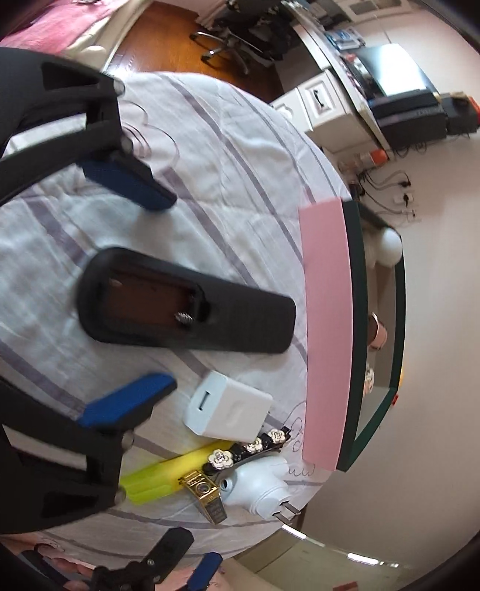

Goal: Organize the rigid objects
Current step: 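Grasp the black remote with the left gripper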

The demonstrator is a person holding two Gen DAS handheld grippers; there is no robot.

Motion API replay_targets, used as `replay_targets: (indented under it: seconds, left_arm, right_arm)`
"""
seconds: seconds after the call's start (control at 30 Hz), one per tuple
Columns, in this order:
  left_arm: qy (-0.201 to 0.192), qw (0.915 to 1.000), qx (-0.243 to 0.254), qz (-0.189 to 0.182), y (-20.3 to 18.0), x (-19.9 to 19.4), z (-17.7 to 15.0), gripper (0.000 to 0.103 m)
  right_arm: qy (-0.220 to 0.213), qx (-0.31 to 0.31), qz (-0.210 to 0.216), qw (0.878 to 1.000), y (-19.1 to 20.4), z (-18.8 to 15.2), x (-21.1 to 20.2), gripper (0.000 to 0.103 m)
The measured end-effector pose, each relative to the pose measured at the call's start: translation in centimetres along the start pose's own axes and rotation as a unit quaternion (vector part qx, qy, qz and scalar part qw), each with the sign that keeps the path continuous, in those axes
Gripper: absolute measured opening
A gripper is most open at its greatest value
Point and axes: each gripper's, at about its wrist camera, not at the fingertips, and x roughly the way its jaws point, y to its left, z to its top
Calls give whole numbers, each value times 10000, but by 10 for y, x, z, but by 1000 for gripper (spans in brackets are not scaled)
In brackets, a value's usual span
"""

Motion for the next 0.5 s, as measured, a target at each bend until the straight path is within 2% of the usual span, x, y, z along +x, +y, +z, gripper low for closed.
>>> replay_targets:
  seconds: [0.03,0.1,0.17,0.27,0.5]
  left_arm:
    - [-10,10000,56,-71,0,3,2,76]
    - [-130,9997,83,-181,2,5,5,55]
    - [-195,9995,116,-229,4,4,6,48]
    - [-253,9994,201,-96,6,0,2,47]
    - [-308,9993,37,211,22,-9,-9,48]
  right_arm:
    - [-33,3,-12,10000,-1,1,-1,103]
    - [-74,25,27,10000,-3,3,-2,103]
    - [-129,50,12,9999,-4,6,-2,103]
    - [-145,86,38,9999,-3,12,2,103]
    - [-19,43,125,9999,10,30,23,103]
